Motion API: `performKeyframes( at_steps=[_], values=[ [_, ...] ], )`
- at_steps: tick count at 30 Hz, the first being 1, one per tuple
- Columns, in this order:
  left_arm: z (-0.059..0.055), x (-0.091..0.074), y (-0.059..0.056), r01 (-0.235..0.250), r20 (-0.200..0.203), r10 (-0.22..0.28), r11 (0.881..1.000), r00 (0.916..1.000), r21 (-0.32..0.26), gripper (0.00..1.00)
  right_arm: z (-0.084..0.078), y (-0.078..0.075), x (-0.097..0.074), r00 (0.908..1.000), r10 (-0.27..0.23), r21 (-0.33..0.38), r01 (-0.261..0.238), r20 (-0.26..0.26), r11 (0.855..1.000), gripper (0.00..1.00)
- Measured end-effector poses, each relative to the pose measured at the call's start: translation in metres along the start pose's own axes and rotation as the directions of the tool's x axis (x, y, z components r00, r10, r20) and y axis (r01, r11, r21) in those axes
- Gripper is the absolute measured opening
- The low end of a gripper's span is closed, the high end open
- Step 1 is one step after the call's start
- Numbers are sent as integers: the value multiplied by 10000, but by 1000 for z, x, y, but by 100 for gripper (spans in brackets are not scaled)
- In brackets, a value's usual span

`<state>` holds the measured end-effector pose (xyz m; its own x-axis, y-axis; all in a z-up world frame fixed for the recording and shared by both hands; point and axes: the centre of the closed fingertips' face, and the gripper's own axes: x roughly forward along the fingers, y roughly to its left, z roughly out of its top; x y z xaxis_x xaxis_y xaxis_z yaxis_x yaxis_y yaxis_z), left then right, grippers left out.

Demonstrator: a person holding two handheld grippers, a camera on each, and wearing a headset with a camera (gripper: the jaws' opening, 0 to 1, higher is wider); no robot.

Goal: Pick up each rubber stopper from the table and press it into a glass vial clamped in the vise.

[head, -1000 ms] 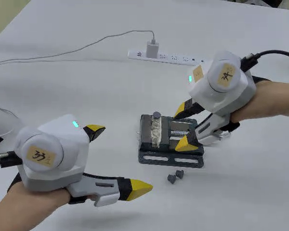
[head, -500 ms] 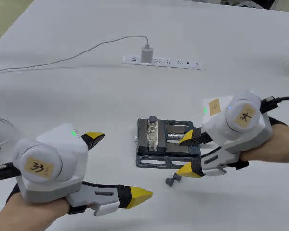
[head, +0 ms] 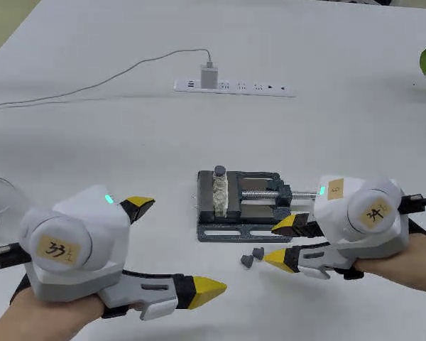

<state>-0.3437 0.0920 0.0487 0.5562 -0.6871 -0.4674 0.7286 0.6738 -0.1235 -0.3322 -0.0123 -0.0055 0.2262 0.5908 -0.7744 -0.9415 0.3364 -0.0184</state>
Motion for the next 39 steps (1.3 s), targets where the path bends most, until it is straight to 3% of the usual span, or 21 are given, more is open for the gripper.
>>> performKeyframes(
  at_steps=[4,15,39],
  values=[
    [-1,1,-1,17,-29,-17,10000,10000,-7,96,-4,4,5,10000,-74,39,73,32,10000,22],
    [-1,2,-4,2,-15,-2,10000,10000,-77,96,-6,3,15,9998,-195,-85,196,75,9998,11],
    [-5,3,-5,56,-76,-57,9999,10000,-138,96,-8,5,20,9999,-63,-421,59,-88,9991,8]
  ],
)
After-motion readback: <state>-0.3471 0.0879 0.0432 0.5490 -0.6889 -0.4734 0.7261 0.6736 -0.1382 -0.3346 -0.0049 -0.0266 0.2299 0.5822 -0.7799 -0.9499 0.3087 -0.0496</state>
